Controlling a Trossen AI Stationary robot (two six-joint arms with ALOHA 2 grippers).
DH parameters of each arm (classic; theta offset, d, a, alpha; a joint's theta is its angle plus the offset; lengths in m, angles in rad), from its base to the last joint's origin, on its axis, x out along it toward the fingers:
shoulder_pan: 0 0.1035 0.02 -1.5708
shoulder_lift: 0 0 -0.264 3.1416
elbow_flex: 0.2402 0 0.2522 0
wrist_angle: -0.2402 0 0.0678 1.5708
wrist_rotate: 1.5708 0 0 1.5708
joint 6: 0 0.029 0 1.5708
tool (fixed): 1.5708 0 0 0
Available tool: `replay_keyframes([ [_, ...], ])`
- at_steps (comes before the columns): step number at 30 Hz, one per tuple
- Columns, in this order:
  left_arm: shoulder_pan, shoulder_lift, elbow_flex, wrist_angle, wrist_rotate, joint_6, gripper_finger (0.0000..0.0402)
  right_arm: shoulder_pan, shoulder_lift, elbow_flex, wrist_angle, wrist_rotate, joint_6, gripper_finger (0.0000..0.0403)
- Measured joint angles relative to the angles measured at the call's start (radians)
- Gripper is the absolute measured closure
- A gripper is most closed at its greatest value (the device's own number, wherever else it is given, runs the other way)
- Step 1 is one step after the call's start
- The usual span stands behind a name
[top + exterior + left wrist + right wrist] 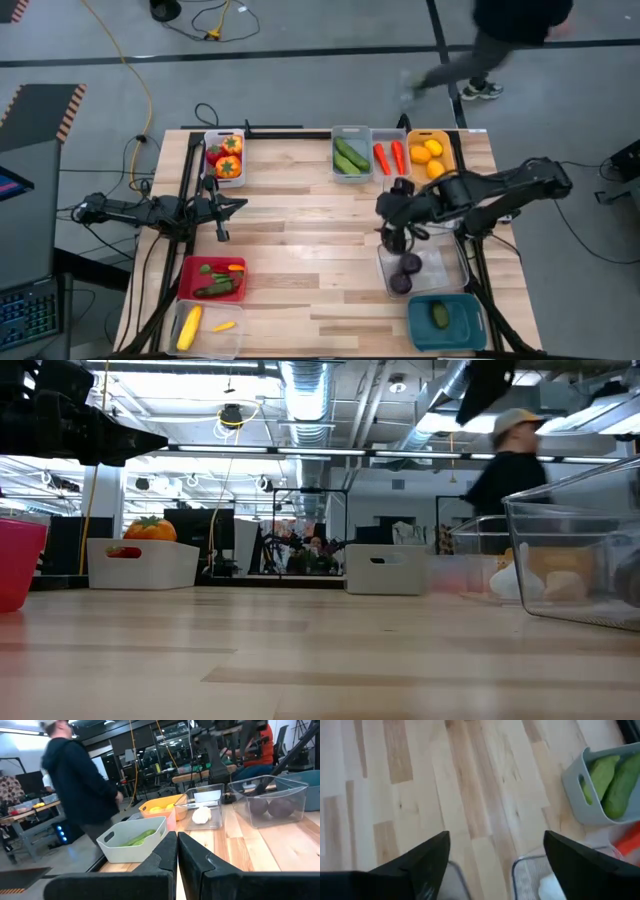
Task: Sort produce into baskets
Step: Return to Home Position
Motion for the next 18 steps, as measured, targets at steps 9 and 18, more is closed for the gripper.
replay_keyframes([
  [9, 0.000, 0.000, 0.000, 0.000, 0.000, -0.001, 0.0401, -0.132, -0.218, -0.394, 0.413, -0.125, -0.075, 0.0168],
  [18, 0.000, 0.000, 0.000, 0.000, 0.000, -0.001, 0.0401, -0.231, -0.365, -0.631, 0.675, -0.186, -0.111, 0.0307],
])
